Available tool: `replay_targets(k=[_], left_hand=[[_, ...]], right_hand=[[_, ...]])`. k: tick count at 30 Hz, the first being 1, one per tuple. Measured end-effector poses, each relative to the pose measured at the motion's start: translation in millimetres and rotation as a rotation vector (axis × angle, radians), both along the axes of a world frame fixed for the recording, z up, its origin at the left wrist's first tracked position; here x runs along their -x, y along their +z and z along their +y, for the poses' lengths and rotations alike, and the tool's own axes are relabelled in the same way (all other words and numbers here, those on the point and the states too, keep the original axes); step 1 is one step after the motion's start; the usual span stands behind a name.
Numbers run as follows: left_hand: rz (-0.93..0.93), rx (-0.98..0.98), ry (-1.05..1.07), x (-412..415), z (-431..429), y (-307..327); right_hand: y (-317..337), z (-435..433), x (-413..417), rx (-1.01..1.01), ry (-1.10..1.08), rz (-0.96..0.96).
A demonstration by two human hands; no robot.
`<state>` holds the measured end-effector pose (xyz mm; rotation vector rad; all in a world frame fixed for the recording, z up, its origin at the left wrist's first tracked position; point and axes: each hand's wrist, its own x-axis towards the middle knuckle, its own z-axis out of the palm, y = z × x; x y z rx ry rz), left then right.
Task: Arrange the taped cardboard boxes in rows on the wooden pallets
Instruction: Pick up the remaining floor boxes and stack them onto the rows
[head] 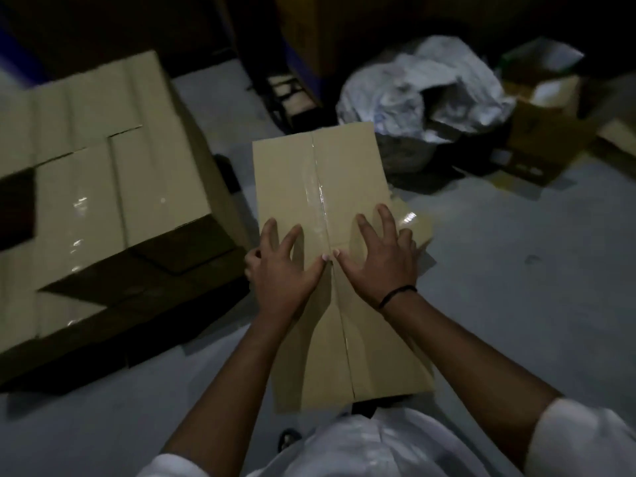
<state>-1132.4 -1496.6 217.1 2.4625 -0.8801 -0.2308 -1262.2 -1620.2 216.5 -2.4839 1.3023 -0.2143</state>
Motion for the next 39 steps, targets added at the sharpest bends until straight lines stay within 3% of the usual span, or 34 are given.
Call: replay_targets(k=[7, 17, 26, 39], left_hand=[[-0.134, 0.013, 0.306, -62, 200, 35], [-0.224, -0.143, 0.634, -126, 432, 77], [-0.224, -0.204, 0.738, -203, 514, 74], [-0.128, -0.226, 0.774, -390, 540, 69]], right_hand=[[36, 172, -105, 0.026, 0.335, -0.092], [61, 378, -221, -0.061, 0.741, -0.177], [51, 454, -317, -0.102, 0.863, -0.193], [38, 485, -509, -0.109, 0.876, -0.153]])
